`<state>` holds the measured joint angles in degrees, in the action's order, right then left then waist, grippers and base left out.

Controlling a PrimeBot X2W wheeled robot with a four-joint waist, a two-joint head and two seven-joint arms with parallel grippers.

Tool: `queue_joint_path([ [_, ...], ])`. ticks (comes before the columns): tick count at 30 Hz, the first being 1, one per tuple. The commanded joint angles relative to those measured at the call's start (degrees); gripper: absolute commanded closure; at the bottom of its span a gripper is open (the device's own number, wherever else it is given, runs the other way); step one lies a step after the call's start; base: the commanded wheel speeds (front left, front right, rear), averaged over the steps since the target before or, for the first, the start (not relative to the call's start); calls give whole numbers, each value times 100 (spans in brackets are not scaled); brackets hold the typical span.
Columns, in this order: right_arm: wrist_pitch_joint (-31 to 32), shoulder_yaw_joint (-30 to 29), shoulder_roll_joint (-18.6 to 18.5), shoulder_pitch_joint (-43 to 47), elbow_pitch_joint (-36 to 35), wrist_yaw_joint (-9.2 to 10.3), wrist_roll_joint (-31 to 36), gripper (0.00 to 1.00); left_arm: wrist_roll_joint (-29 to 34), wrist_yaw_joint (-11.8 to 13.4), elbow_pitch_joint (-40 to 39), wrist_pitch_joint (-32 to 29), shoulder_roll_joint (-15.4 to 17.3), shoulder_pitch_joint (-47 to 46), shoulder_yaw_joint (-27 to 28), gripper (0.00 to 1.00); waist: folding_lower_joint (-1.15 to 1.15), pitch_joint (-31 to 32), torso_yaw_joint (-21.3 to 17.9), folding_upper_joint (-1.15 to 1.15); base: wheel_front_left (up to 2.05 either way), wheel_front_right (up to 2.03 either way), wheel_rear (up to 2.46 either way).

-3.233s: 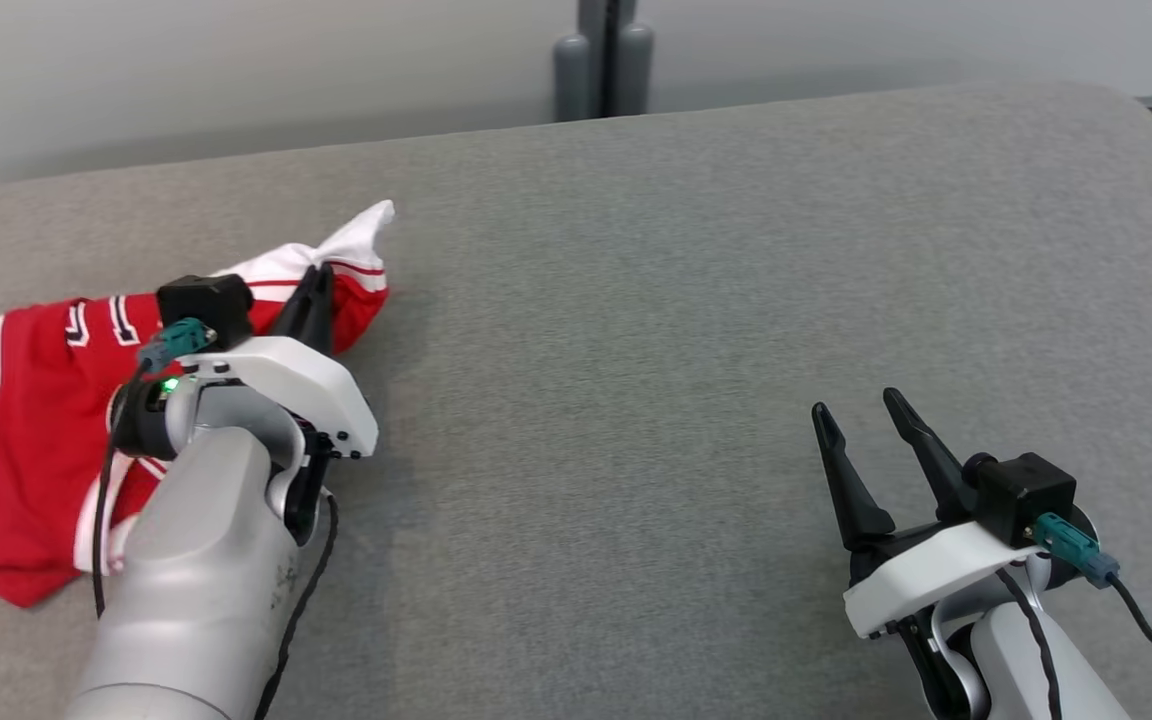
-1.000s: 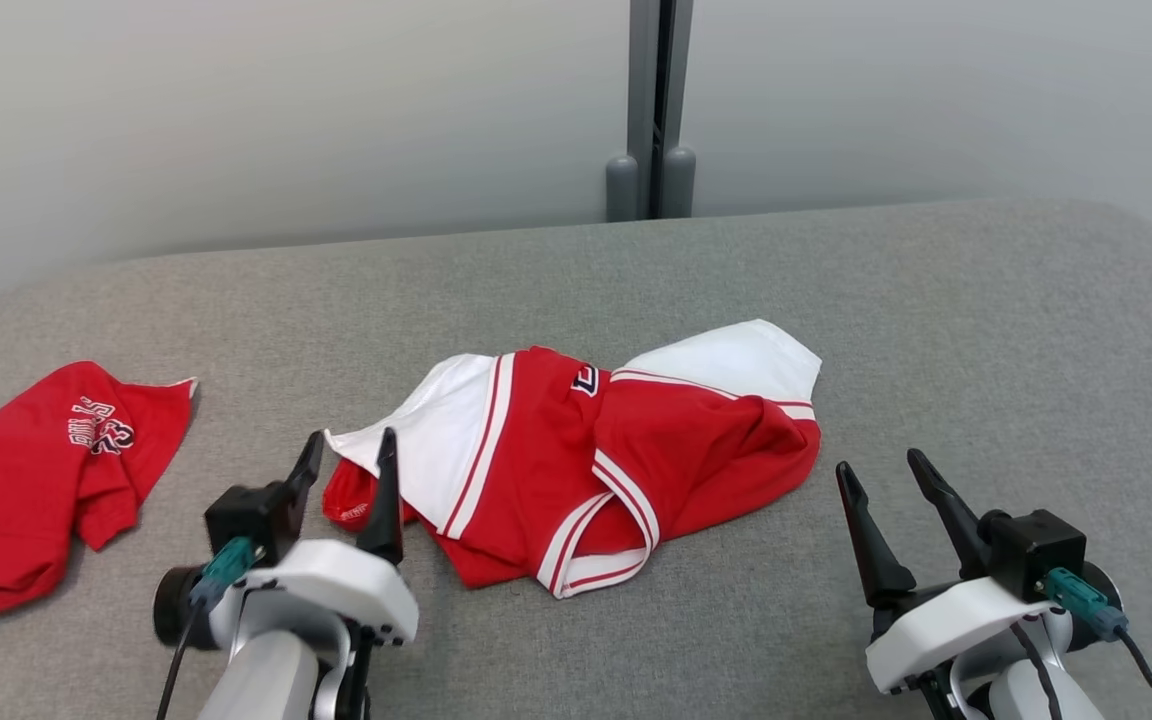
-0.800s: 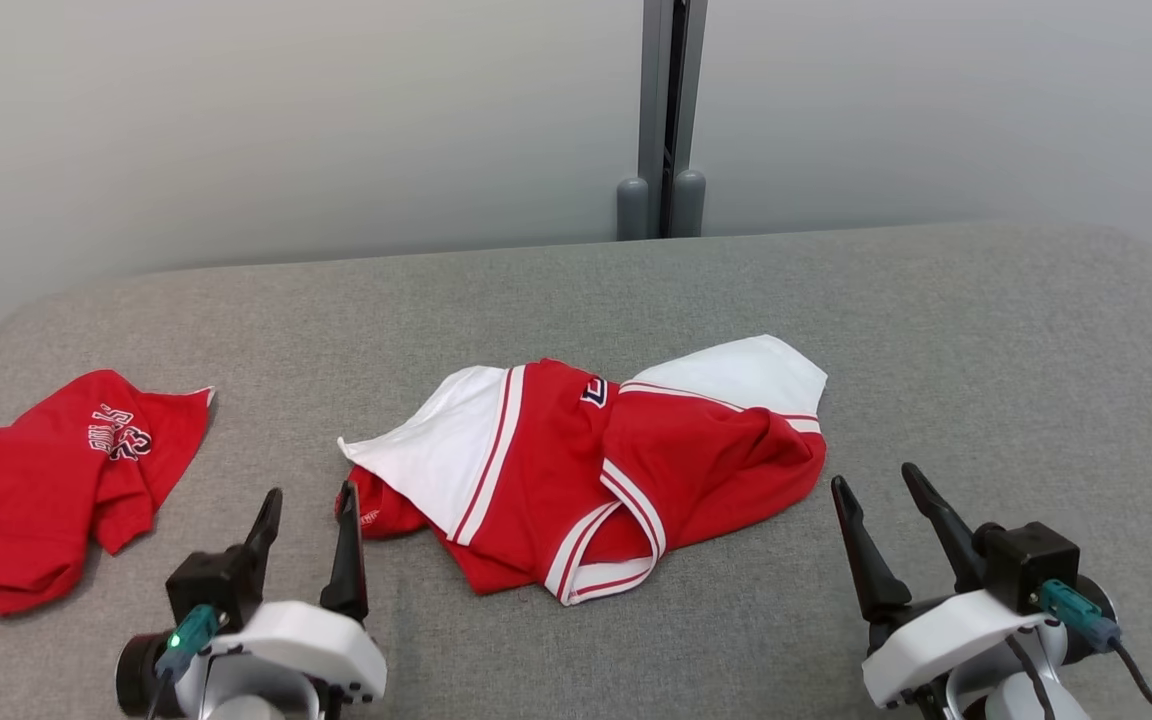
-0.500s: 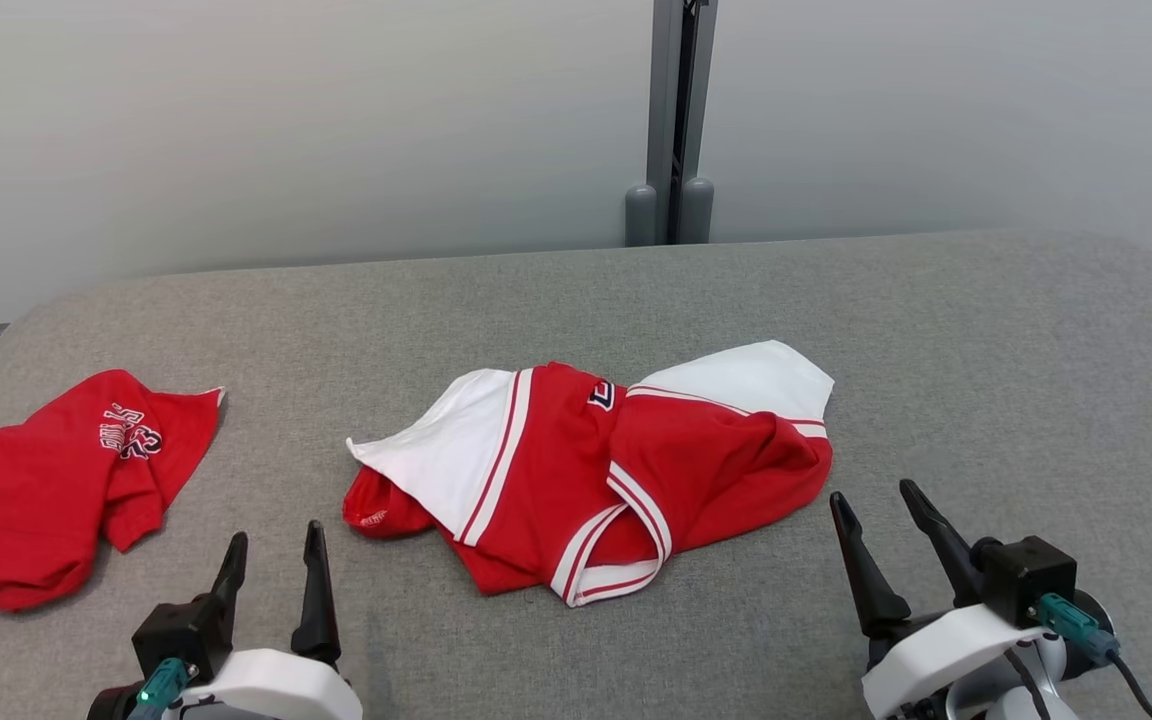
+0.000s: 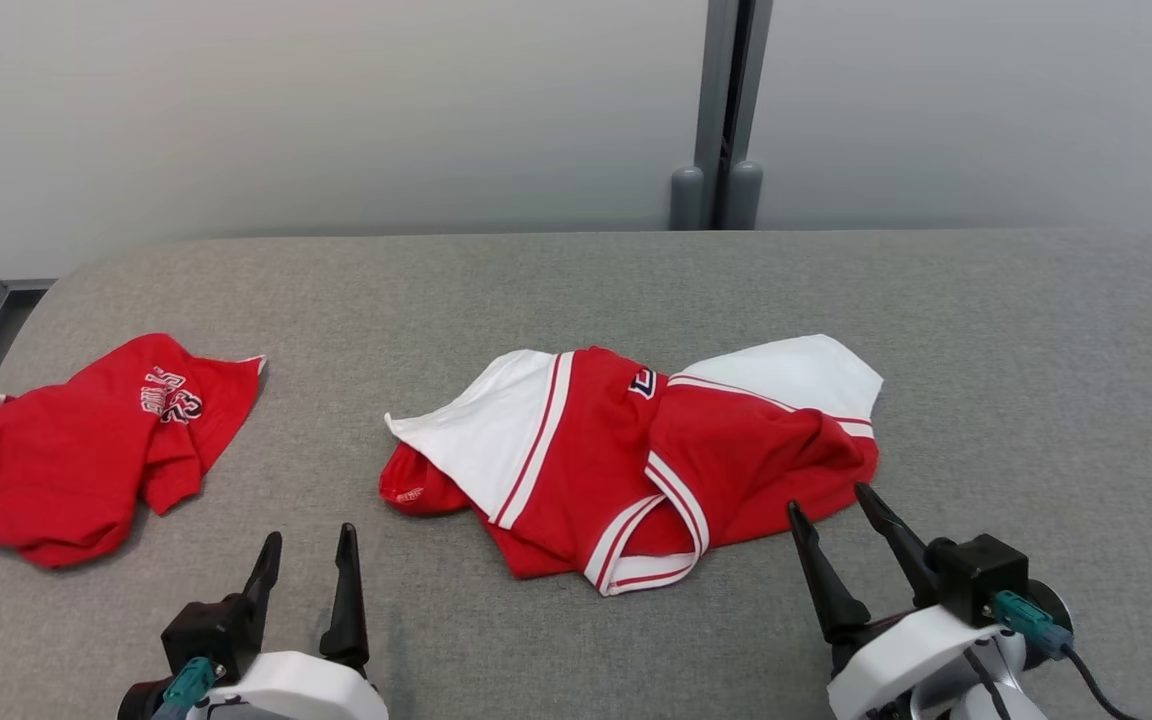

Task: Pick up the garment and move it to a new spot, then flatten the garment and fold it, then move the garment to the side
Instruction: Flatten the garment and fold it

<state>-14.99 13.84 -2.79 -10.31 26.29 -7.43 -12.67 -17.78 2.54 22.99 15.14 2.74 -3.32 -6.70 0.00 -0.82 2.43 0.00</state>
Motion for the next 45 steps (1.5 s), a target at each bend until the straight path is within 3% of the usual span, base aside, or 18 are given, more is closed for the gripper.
queue_joint_path([
  [1,-29,109,-26,-133,10,-11,-40,0,-43,-35,27,1,29,-69,-51,0,0,-78,165,0,0,0,0],
  [9,-29,895,-28,-696,277,-11,-136,0,-110,-62,148,1,29,-242,-305,0,0,-307,918,0,0,0,0],
  [19,-28,1944,-30,-1897,1465,-7,-213,0,-290,-138,144,1,24,-325,-667,0,0,-596,1769,0,0,0,0],
  [30,75,2305,-30,-3010,2968,-6,265,0,-530,-120,-23,1,25,-452,-962,0,0,-925,2125,0,0,0,0],
  [45,231,2586,-29,-3370,3250,-6,541,0,-863,-88,33,1,27,-547,-1191,0,0,-1115,2230,0,0,0,0],
])
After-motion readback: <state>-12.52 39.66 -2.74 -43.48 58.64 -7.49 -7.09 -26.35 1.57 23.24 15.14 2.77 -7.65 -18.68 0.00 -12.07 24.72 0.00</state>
